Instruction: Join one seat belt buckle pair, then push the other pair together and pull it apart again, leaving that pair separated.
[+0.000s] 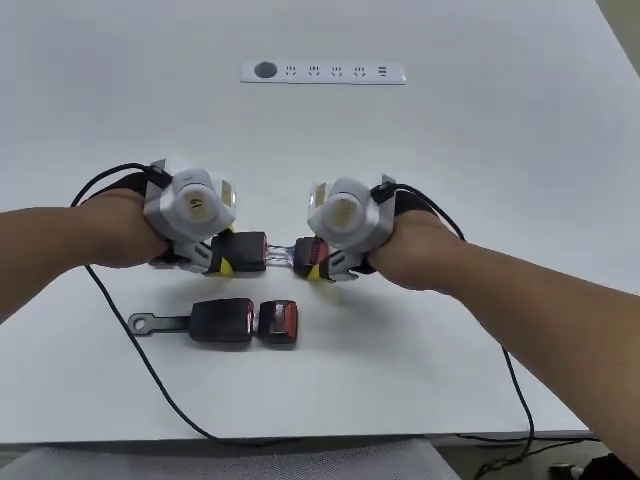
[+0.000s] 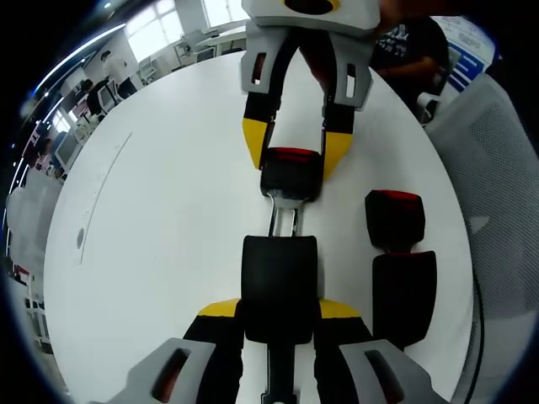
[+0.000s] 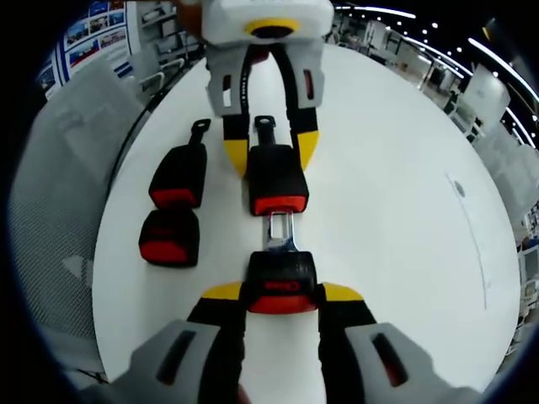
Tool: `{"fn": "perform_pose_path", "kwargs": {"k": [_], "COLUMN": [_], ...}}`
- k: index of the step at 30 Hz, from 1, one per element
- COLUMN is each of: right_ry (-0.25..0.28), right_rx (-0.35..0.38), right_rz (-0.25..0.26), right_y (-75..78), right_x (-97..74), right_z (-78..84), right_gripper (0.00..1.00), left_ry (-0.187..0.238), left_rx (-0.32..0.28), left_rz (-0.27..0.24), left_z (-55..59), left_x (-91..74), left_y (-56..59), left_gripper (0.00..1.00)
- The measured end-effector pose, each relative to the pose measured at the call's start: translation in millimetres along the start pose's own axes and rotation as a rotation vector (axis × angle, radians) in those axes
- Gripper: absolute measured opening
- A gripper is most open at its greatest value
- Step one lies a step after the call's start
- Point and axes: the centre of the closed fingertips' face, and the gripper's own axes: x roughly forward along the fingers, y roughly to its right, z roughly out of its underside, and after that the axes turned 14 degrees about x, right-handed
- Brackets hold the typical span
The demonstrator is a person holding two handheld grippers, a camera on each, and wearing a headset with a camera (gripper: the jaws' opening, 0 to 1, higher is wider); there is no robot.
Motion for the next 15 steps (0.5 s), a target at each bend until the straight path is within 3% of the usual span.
{"fn": "perform_pose_path", "kwargs": {"k": [6,10,15], "right_ry": [0.008,0.029,0.037], "right_rx": [-0.065,-0.032,-0.041], "right_rz": [0.011,-0.013,-0.028], "right_y": [-4.1,-0.9,-2.0], "right_x": [4.0,7.0,6.9], "right_z": [-8.2,-8.5,-9.0], "right_gripper": [0.32,0.32,0.31], "left_ry": [0.004,0.02,0.031], "left_rx": [0.027,0.026,0.028], "left_rz": [0.004,-0.01,-0.003], "left_z": [-1.0,-0.9,-2.3], "left_x": [0.3,-0.2,0.7], "left_y": [0.2,0.0,-0.2], "left_gripper": [0.32,0.31,0.31]}}
